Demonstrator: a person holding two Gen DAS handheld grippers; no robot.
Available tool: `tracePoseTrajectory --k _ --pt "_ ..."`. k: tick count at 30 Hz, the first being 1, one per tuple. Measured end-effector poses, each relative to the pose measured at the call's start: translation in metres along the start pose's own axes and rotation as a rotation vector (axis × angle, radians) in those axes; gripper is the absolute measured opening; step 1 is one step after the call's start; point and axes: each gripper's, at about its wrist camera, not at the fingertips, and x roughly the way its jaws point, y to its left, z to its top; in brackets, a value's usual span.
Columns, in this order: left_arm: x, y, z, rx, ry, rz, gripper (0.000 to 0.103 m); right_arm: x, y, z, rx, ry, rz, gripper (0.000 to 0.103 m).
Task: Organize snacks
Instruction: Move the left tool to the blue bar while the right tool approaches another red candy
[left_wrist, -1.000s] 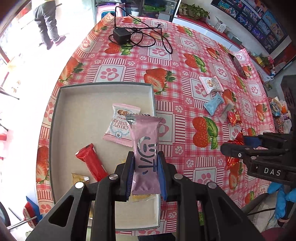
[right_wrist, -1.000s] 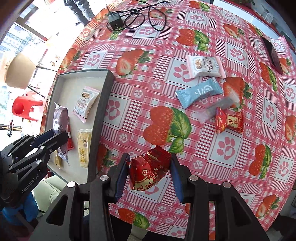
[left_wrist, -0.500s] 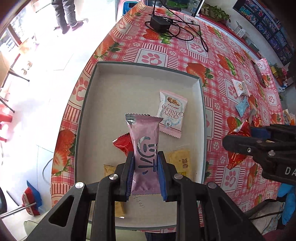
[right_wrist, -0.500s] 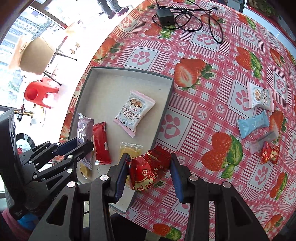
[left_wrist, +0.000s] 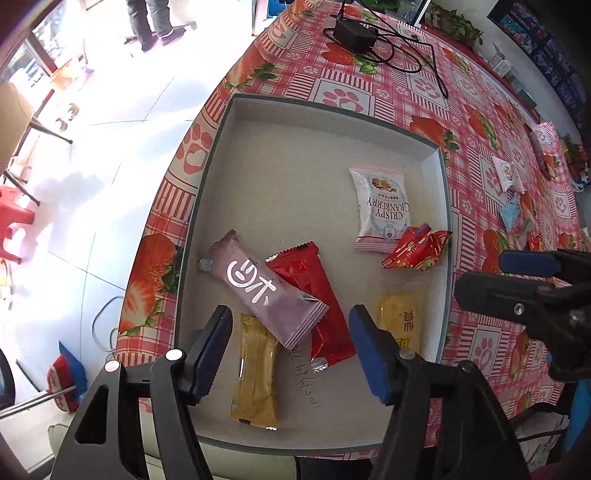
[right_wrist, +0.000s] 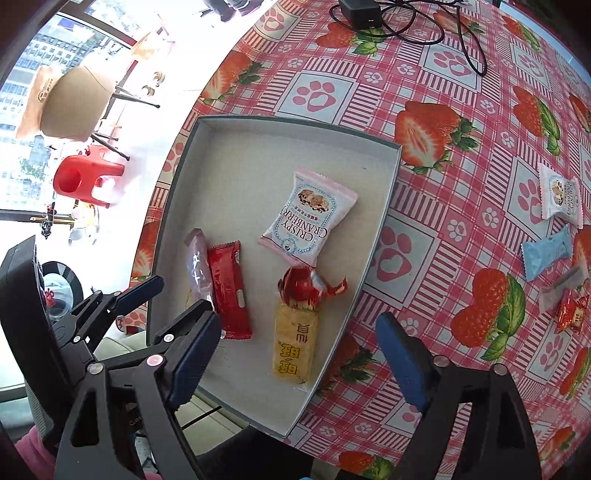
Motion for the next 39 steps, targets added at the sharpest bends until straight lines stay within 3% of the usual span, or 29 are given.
tracePoseTrajectory --k 3,6,13,20,32,36,39 --pt "0.003 -0.004 0.0 0.011 0.016 0.005 0.071 0.005 -0.021 -0.005 0.058 0.03 -0.04 0.092" --pt "0.004 -0.013 0.002 0.028 0.024 -0.003 0.073 0.008 -0.051 -0.017 0.144 0.045 -0.07 0.103" --pt "0.001 -0.048 0.007 0.119 0.023 -0.018 0.074 0.012 -0.124 -0.057 0.354 0.084 -0.124 0.103" --pt "-0.005 -0.093 0.012 0.252 0.01 -0.031 0.075 0.005 -0.182 -0.095 0.558 0.091 -0.106 0.103" --pt "-0.011 -0.184 0.0 0.433 0.03 -0.137 0.076 -0.006 -0.246 -0.169 0.679 0.134 -0.093 0.103" --pt "0.005 -0.216 -0.014 0.494 0.098 -0.204 0.079 -0.013 -0.269 -0.197 0.714 0.144 -0.094 0.103" --pt "0.024 -0.23 -0.027 0.522 0.152 -0.186 0.079 -0.019 -0.282 -0.214 0.729 0.148 -0.095 0.103"
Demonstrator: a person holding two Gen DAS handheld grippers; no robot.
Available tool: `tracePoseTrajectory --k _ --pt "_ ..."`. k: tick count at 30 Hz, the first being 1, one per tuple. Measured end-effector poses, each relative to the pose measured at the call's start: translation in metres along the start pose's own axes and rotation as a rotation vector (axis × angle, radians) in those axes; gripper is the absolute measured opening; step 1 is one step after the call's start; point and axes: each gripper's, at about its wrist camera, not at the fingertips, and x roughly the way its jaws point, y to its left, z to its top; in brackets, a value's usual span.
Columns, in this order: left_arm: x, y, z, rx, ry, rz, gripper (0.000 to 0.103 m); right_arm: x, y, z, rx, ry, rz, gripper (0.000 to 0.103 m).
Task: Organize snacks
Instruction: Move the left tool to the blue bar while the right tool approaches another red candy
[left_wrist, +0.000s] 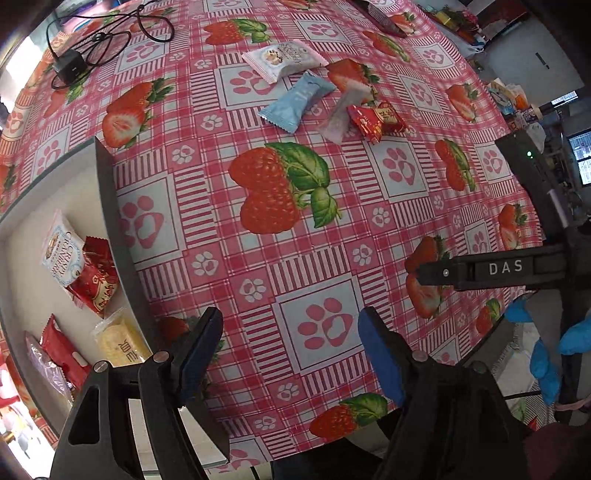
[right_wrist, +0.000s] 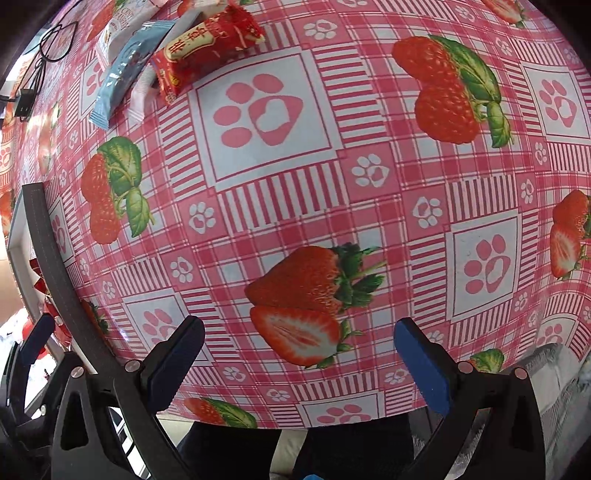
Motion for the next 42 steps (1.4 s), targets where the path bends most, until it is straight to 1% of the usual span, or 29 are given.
tracePoseTrajectory --k 3,8,9,10,13,15,17,18,21,24,26,30,35,39,42 --pt "0.016 0.002 -0.005 -0.016 0.032 0.046 0.079 -0.005 -0.023 -0.003 0.008 -0.002 -0.001 0.103" --pt "0.03 0.034 -0.011 -0.135 0.058 0.1 0.078 -0.015 -0.055 -0.009 0.025 -0.003 -0.002 0.103" --pt "0.031 0.04 -0.012 -0.149 0.059 0.074 0.078 -0.018 -0.057 -0.011 0.028 -0.003 -0.001 0.103" --pt "0.032 0.043 -0.013 -0.159 0.062 0.065 0.078 -0.019 -0.061 -0.012 0.029 -0.002 0.001 0.103" --pt "0.035 0.04 -0.012 -0.145 0.078 0.097 0.078 -0.024 -0.071 -0.014 0.03 0.002 0.005 0.103" --pt "0.035 0.036 -0.011 -0.141 0.081 0.122 0.078 -0.026 -0.07 -0.013 0.03 0.005 0.009 0.103" --pt "0.031 0.028 -0.006 -0.139 0.072 0.107 0.078 -0.021 -0.065 -0.007 0.028 0.011 0.01 0.103" --pt "0.029 0.023 -0.002 -0.133 0.068 0.107 0.078 -0.016 -0.071 -0.003 0.029 0.014 0.011 0.103" --pt "0.026 0.014 0.009 -0.116 0.055 0.122 0.078 -0.009 -0.069 -0.002 0.031 0.025 0.017 0.103" --pt "0.026 0.01 0.02 -0.131 0.054 0.122 0.078 -0.003 -0.066 0.003 0.033 0.028 0.023 0.103" --pt "0.025 0.011 0.029 -0.148 0.055 0.12 0.078 0.0 -0.059 0.013 0.03 0.027 0.022 0.103" --pt "0.015 0.014 0.04 -0.17 0.039 0.112 0.078 -0.007 -0.062 0.033 0.036 0.008 0.035 0.103" --pt "-0.003 0.023 0.049 -0.196 0.02 0.117 0.079 -0.021 -0.066 0.062 0.065 -0.043 0.078 0.103" --pt "-0.016 0.029 0.071 -0.225 0.004 0.112 0.079 -0.029 -0.057 0.09 0.082 -0.078 0.114 0.103" --pt "-0.026 0.028 0.083 -0.211 -0.02 0.123 0.079 -0.042 -0.049 0.111 0.11 -0.128 0.158 0.103"
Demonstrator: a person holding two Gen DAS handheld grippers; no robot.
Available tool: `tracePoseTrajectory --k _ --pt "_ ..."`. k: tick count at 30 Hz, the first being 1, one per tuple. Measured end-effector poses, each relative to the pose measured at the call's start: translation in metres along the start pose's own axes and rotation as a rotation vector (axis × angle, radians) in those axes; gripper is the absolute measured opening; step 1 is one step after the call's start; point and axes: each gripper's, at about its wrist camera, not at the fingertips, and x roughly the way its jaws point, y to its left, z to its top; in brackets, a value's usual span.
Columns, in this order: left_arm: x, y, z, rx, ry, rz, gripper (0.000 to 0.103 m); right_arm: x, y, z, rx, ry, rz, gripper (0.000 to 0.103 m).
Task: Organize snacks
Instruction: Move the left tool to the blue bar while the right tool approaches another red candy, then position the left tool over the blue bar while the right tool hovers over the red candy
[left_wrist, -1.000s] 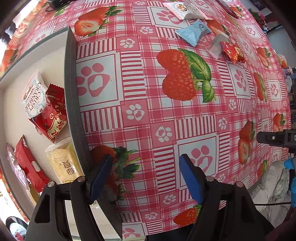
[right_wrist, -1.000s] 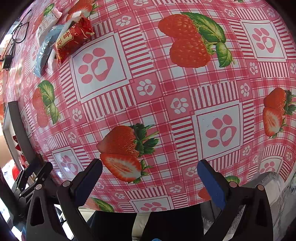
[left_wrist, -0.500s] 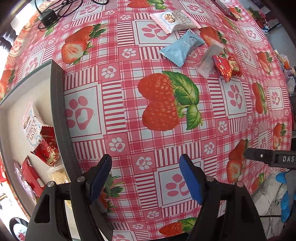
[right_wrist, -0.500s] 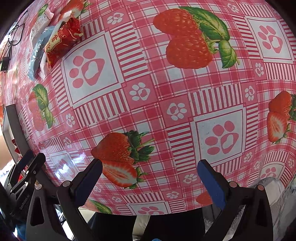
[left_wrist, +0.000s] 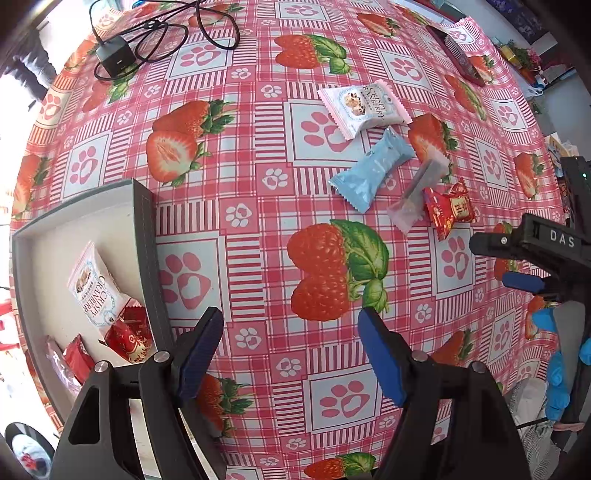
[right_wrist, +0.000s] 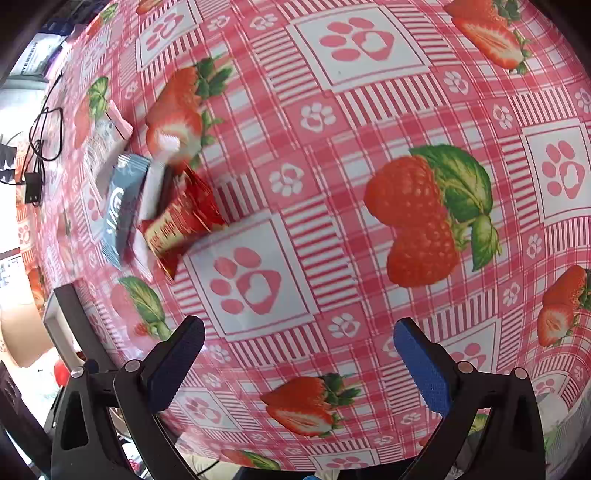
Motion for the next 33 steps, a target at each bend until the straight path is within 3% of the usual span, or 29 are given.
tracePoseTrajectory --k 4,9,15,23,30,32,33 --pt "-0.002 -0.002 0.006 0.024 -0.024 0.031 0.079 -0.004 0.01 0.027 0.067 -0.044 0.043 0.103" --pt "0.002 -0.015 0.026 0.053 -0.042 0.055 0.079 0.011 0.025 0.04 0.084 -0.036 -0.027 0.103" --pt "0.022 -0.036 0.045 0.135 -0.054 0.061 0.079 0.028 0.024 0.019 -0.05 -0.028 -0.166 0.103" --pt "0.057 -0.072 0.081 0.209 -0.043 0.059 0.078 0.015 0.018 0.019 -0.221 -0.072 -0.176 0.103" --pt "0.083 -0.08 0.091 0.221 -0.013 0.083 0.077 0.018 0.074 0.022 -0.456 -0.138 -0.198 0.103" --pt "0.083 -0.081 0.091 0.224 -0.023 0.085 0.072 0.019 0.09 0.02 -0.524 -0.162 -0.217 0.103" --pt "0.082 -0.082 0.091 0.226 -0.033 0.083 0.065 0.019 0.096 0.02 -0.55 -0.167 -0.223 0.102"
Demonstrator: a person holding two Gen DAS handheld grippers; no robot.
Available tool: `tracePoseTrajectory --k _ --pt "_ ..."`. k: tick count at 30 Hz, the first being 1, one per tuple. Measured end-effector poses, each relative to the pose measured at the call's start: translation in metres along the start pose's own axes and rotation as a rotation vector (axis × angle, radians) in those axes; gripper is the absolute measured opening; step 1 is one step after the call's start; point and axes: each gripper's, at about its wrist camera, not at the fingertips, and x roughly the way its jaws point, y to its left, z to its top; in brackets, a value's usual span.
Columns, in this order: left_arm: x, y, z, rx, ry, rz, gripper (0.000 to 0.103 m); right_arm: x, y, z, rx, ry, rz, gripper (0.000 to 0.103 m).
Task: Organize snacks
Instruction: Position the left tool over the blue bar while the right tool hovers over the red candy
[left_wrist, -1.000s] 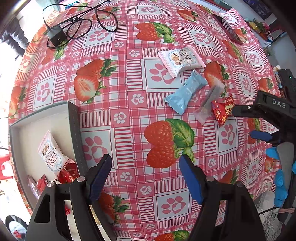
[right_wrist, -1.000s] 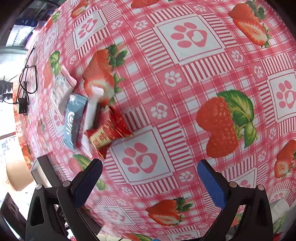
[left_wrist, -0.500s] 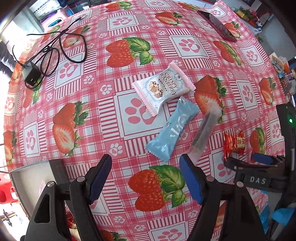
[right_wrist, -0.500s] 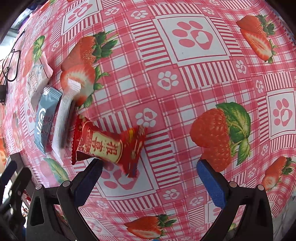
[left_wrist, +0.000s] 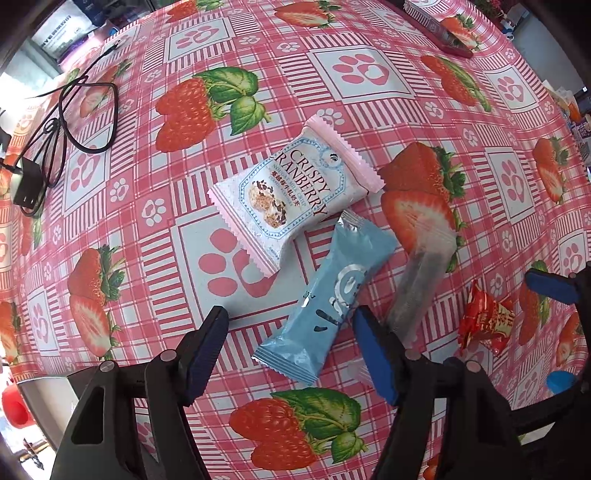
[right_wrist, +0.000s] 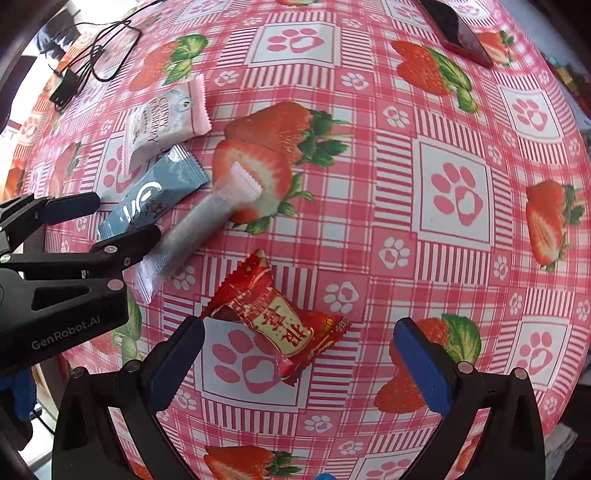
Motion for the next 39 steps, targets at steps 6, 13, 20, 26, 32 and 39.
tracePoseTrajectory --k 6,13,20,26,32,39 --pt "-0.009 -0.007 0.001 0.041 -0.011 -0.01 0.026 0.003 0.014 0.005 0.033 0.031 0.042 0.067" --pt "-0.015 -0.005 -0.053 -0.021 0.021 -0.036 0.025 0.007 0.002 -0.029 0.082 0.063 0.064 0.067" --pt "-0.02 -0.018 -0.148 -0.03 0.089 -0.039 0.025 0.014 -0.005 -0.087 0.2 0.113 0.098 0.067" --pt "-0.021 -0.016 -0.186 -0.011 0.144 -0.012 0.05 0.018 -0.002 -0.135 0.296 0.162 0.161 0.071" --pt "-0.026 0.003 -0.18 -0.008 0.109 -0.02 0.075 0.018 -0.044 -0.163 0.478 0.145 0.165 0.101" --pt "-0.018 -0.015 -0.154 0.035 0.126 0.001 0.075 0.016 -0.055 -0.177 0.422 0.155 0.144 0.102"
